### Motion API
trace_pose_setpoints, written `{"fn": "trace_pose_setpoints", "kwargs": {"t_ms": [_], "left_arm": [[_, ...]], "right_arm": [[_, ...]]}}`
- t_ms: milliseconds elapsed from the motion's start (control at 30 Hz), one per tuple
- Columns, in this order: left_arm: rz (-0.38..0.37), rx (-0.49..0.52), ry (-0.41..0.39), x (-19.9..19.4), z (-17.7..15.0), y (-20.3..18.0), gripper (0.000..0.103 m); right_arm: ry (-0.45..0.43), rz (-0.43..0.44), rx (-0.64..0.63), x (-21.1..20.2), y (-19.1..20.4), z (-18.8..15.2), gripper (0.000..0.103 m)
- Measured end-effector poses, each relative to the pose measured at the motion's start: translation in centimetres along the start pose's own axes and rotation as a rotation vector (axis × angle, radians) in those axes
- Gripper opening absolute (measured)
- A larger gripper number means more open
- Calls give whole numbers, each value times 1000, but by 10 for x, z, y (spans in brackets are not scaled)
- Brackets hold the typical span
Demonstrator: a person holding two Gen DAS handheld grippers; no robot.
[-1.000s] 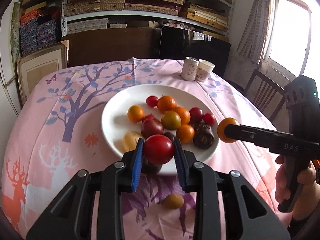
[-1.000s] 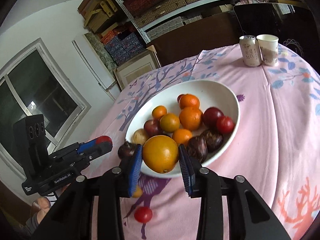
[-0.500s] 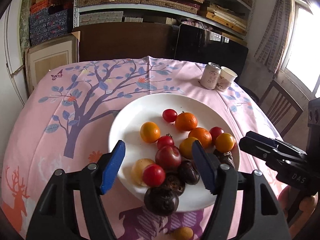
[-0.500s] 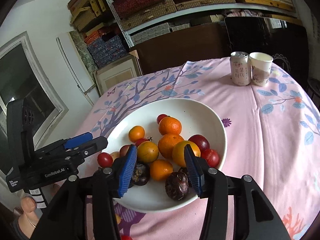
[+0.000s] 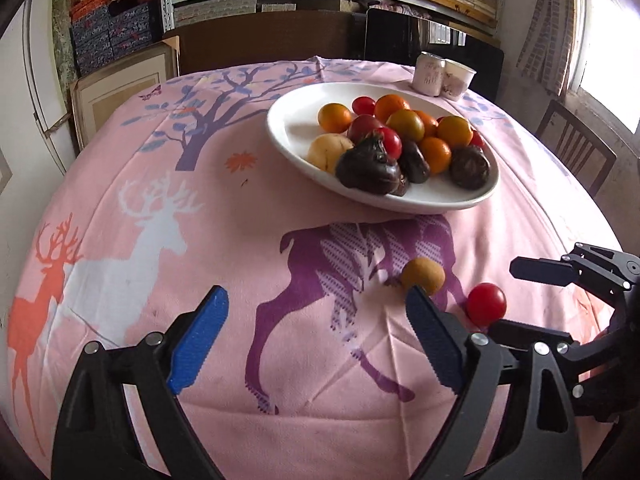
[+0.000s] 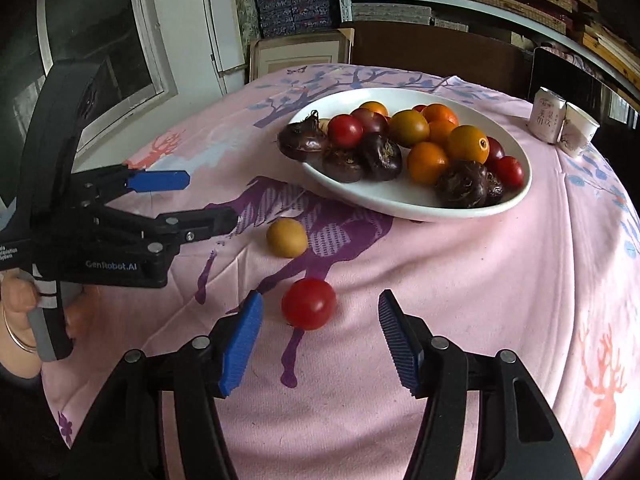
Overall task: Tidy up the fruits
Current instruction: 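Carry a small tan fruit to the plate with the left tool while the right carries a red tomato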
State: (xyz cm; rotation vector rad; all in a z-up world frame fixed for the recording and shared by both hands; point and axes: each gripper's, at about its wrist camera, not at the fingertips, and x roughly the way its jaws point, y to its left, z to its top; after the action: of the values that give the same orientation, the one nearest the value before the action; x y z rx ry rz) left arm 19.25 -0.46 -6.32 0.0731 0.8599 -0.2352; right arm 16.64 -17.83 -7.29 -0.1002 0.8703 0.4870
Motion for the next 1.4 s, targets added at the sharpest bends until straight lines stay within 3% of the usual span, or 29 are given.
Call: {"fn": "trace_pose_setpoints", "kwargs": {"t_ms": [767, 833, 900, 933, 1233, 1400], "left_arm": [[-5, -24, -19, -2, -1, 4, 88], [-8, -26, -20, -3, -1, 5, 88], [-10, -27, -21, -3, -1, 5, 88], [-11, -28, -21, -3, -1, 5, 88], [-6, -17, -10, -1, -2, 3, 88], [61, 133, -24, 4, 1, -35, 88]], "right_arm": [[12, -13, 28, 8, 6, 2, 59], [15, -14, 29, 10, 7, 2, 53], [40, -5, 27, 15, 9, 3, 32], [56, -9, 25, 18, 9, 2, 30], [35, 1, 76, 10, -1, -2, 28], [-6, 31, 182, -9, -35, -14, 29]]}}
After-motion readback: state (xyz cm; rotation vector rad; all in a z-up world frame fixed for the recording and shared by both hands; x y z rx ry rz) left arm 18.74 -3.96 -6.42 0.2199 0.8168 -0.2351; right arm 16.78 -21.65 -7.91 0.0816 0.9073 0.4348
